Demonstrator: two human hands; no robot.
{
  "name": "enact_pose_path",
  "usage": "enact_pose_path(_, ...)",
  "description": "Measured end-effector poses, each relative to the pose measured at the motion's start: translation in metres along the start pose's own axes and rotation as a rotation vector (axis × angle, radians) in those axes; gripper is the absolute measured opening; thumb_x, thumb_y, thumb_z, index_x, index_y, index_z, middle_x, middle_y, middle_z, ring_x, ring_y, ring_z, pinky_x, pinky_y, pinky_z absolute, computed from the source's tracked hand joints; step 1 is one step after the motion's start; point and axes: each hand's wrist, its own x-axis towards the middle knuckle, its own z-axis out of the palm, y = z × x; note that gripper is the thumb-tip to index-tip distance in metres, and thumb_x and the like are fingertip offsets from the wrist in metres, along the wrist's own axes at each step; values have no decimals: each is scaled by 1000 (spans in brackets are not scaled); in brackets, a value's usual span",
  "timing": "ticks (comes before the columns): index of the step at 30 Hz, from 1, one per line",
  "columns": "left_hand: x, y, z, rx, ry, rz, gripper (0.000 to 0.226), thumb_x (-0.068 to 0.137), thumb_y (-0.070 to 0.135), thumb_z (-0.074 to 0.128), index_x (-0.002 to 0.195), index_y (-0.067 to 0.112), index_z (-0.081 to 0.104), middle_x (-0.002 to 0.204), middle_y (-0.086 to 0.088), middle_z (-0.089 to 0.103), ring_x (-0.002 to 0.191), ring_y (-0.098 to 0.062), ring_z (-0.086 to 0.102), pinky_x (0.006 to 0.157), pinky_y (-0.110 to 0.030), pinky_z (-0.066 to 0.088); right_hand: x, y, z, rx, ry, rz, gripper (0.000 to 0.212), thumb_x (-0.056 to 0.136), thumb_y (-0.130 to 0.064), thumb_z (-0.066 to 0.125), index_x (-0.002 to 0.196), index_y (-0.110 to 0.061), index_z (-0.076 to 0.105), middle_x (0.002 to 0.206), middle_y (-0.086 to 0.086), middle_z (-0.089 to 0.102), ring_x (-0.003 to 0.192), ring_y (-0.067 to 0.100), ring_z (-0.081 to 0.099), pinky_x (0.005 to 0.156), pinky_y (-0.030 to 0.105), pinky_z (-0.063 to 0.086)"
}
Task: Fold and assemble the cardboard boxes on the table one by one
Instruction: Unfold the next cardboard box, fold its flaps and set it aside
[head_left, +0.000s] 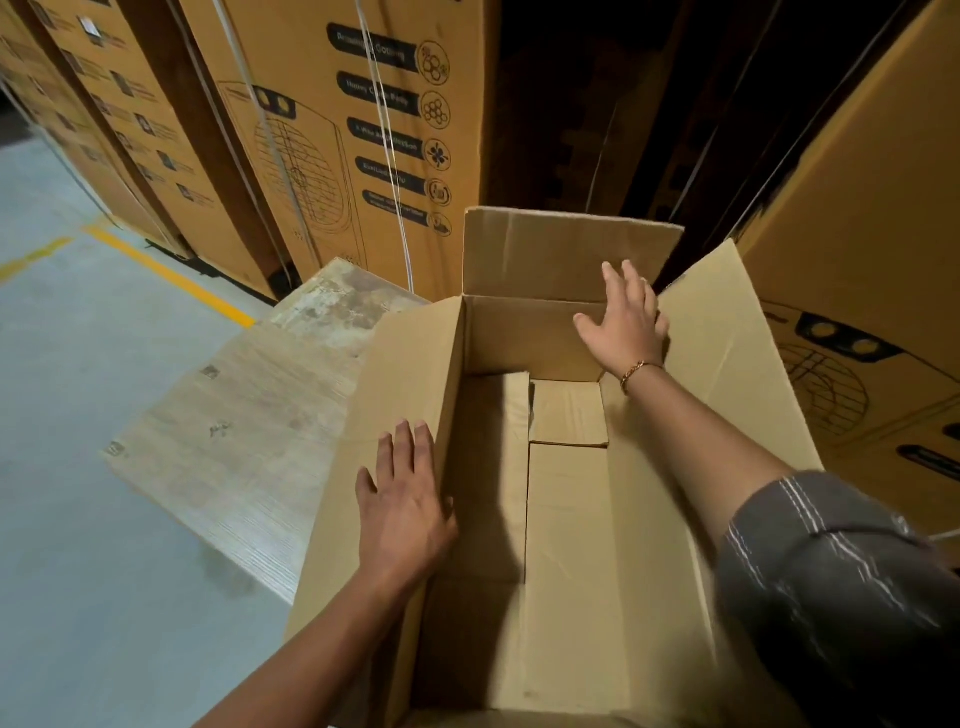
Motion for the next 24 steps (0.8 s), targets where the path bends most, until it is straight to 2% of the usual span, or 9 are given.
enact_pose_path(3,1,0,1,1,-26,-11,104,89,37,62,161,14,-10,170,-11,-5,157,-32,1,121,-59,23,24,20,8,-257,-161,10,81,89,-50,55,158,-33,15,169,-5,2,154,28,6,118,60,11)
enact_pose_path(6,2,2,1,-6,-29,-14,107,86,31,65,161,14,-10,170,-11,-4,157,-32,1,119,-60,24,33,34,16,-391,-271,10,80,89,-55,54,157,-34,17,168,-6,6,152,28,16,115,62,10)
enact_pose_path(8,1,3,1,-20,-20,-14,106,85,28,66,162,13,-7,170,-11,0,157,-32,4,118,-61,27,39,37,15,-402,-296,-1,73,89,-55,54,153,-36,26,164,-5,19,146,29,24,110,60,16)
enact_pose_path(11,1,3,3,-12,-26,-20,107,88,29,64,161,15,-12,170,-10,-4,157,-31,2,119,-59,27,53,37,4,-368,-309,-9,59,91,-54,53,145,-38,38,156,-3,34,137,29,31,105,54,20)
enact_pose_path(16,0,4,2,13,-31,-14,110,90,33,64,158,15,-20,170,-10,-11,157,-30,-2,121,-57,24,66,40,8,-404,-362,-2,57,91,-61,51,142,-39,42,152,-3,39,137,28,30,104,56,21)
enact_pose_path(20,0,5,0,4,-39,-29,110,90,31,64,158,17,-21,170,-8,-13,157,-28,-3,121,-57,23,71,38,6,-406,-405,3,54,90,-60,52,139,-40,44,149,-2,42,136,29,29,104,57,21)
enact_pose_path(24,0,3,0,-17,-41,-38,109,90,30,65,159,18,-19,170,-7,-12,157,-28,-3,121,-58,24,51,43,-7,-381,-356,-84,58,92,-54,55,144,-33,42,154,-1,40,140,29,34,116,55,16)
